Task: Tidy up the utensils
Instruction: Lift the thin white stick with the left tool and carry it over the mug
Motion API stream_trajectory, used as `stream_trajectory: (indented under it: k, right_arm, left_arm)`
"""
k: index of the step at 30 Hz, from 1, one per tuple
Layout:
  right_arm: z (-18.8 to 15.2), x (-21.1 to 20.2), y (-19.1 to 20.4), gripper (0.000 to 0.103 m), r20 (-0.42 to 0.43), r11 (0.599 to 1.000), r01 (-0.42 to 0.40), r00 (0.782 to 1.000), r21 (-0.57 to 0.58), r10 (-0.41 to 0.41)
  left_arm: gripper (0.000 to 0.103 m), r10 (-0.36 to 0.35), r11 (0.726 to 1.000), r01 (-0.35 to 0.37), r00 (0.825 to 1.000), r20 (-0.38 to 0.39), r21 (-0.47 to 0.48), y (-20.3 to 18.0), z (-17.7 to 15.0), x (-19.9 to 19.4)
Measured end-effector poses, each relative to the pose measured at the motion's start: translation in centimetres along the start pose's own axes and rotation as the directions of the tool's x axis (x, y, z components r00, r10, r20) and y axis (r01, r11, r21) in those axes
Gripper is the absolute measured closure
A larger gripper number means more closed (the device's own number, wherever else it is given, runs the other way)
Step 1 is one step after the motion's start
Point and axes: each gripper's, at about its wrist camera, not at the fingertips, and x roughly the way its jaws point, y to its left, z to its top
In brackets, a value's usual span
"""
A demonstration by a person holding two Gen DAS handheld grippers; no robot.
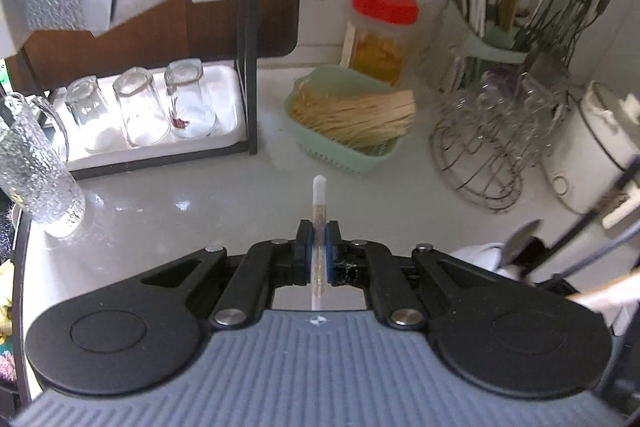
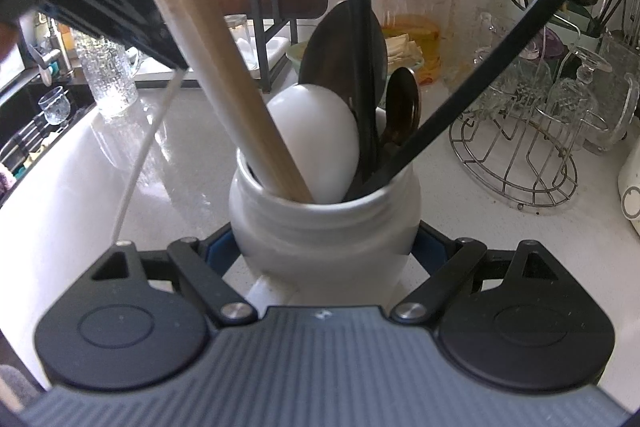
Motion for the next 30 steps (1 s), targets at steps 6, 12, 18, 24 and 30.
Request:
stream_trajectory:
  k: [6,12,18,24,30]
  right_arm:
    - [-0.1,-0.1,-0.1,0.012,0.008,1.000,-0.011,1.000,-0.008,0.011]
    - [-0.1,0.0,-0.2,0.012,0.014,1.000,-0.023,1.000,-0.021,0.024]
    - [-0.2,0.0,-0.2,0.012,0.018,0.999,-0.034,0.999,-0.030,0.034]
    - [-0.2,-0.1,-0.2,0.012,0.022,0.998,-0.042,0.999,-0.037,0.042]
    - [-0.4,-0.2,-0.1,0.012,0.029,0.999,-0.039,0.999,-0.031,0.040]
  left_arm:
    - [0.096,-0.017,1.000,0.017,0.999,0.034,0.008,-1.0,-0.6,-2.9]
    - [0.096,-0.032,0.999,0.033,0.998,0.051,-0.018,-1.2,-1.4,-5.0]
    - [0.096,-0.041,0.998,0.044,0.996,0.074,-0.036,-1.3,-2.2,-6.9]
    - [0.096,-0.058,0.998,0.061,0.993,0.102,-0.029,-1.9,-2.2,-8.4]
    - [0.096,-0.076,0.997,0.077,0.990,0.121,-0.005,-2.7,-2.0,-9.4]
